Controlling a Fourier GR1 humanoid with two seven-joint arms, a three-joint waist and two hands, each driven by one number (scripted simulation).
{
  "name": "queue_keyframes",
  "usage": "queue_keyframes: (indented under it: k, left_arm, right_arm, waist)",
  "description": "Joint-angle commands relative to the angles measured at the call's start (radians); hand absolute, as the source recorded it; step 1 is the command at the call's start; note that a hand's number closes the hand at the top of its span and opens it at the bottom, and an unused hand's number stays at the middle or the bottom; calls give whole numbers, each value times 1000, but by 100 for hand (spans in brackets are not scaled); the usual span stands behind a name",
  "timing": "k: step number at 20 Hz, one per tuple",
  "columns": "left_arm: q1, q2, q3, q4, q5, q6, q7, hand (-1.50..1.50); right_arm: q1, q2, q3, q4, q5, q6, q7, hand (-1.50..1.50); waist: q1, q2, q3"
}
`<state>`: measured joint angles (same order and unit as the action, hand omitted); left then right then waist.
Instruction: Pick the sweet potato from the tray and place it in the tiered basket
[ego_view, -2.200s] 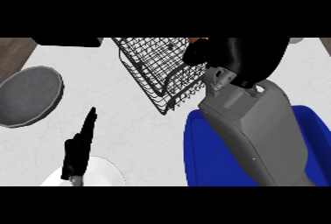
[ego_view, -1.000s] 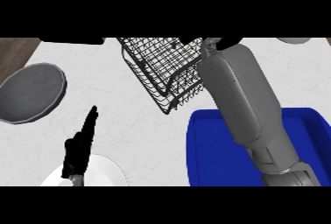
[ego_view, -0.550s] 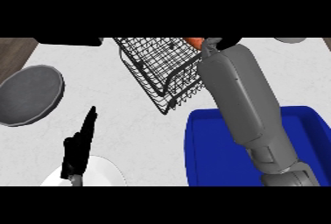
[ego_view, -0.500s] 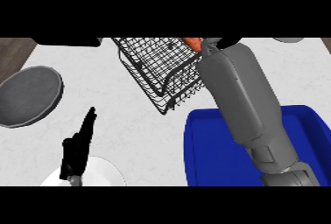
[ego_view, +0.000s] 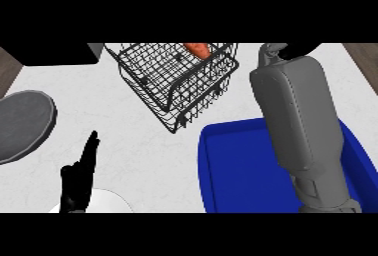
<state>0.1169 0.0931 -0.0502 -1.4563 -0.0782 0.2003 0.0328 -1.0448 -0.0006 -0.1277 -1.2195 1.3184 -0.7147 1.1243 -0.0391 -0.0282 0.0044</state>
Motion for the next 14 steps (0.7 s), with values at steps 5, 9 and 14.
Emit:
queue_keyframes:
  k: [5, 9, 14]
  left_arm:
    - [44, -14, 20, 24, 0, 32, 11, 0]
    - [55, -3, 35, 5, 13, 27, 25, 0]
    - [110, -18, 21, -13, 19, 20, -1, 0]
  right_arm:
    - [201, 1, 30, -418, 42, 135, 209, -150]
    - [372, 1, 57, -640, -3, 224, 172, -150]
    - [545, 1, 119, -912, -77, 330, 167, -150]
  waist:
    - [-61, -22, -5]
    - [-84, -23, -3]
    - [-91, -25, -5]
